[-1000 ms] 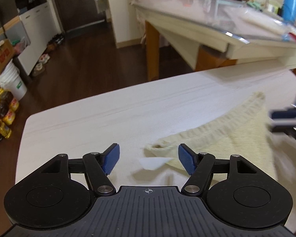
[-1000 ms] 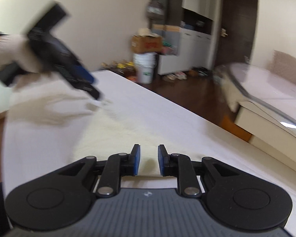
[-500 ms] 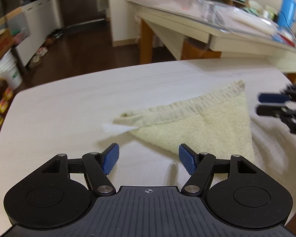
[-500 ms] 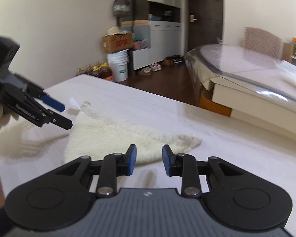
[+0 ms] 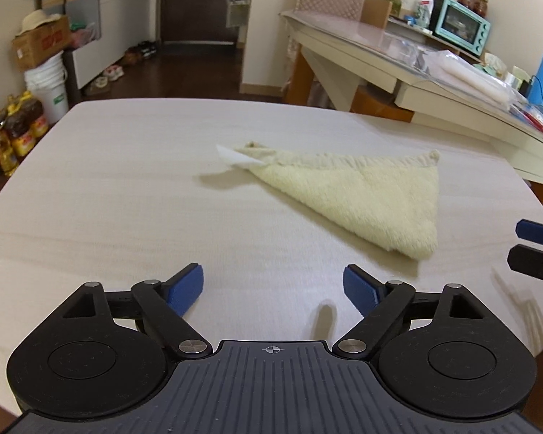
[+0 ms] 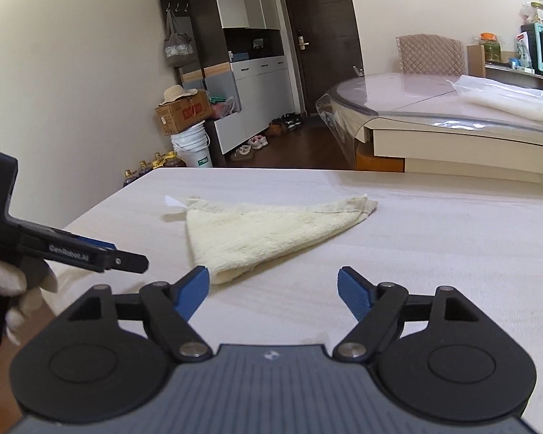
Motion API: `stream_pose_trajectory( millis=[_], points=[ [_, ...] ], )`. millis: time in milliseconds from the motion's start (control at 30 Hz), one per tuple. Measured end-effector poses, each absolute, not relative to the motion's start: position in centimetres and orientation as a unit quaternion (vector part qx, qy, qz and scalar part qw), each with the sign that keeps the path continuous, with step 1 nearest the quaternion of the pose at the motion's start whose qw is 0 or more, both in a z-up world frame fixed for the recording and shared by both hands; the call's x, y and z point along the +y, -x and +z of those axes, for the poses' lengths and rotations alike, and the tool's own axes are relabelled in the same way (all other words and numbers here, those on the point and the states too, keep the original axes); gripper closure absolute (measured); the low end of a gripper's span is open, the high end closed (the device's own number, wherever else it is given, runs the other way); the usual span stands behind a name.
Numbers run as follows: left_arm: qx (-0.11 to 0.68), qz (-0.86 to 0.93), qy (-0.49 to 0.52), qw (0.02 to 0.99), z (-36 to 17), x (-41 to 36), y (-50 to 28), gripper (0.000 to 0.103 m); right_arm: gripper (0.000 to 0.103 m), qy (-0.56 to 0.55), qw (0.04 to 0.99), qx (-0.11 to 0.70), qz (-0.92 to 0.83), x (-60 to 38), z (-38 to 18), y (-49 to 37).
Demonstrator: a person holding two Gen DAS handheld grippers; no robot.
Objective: Fold towel
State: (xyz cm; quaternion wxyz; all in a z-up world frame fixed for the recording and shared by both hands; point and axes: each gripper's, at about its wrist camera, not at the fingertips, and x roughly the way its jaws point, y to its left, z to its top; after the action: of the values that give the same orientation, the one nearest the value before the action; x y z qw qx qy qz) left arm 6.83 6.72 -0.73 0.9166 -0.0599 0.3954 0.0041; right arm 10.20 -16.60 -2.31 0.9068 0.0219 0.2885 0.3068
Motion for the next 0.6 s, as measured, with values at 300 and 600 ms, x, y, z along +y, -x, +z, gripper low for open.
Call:
stream_pose_trajectory(
  millis=[300,600],
  points=[
    [0.389,0.02,0.041,0.92,-0.3,5.2,-4.7,0.007,0.013,-0.003,0.913,0.287,0.29,-16.5,-1.7,-8.3],
    [0.388,0.032,0.014,0.921,0.1,4.3,-3.6,0.006,0.012,-0.002,0.916,0.283,0.284,-16.7,-1.3,-7.0]
  ],
)
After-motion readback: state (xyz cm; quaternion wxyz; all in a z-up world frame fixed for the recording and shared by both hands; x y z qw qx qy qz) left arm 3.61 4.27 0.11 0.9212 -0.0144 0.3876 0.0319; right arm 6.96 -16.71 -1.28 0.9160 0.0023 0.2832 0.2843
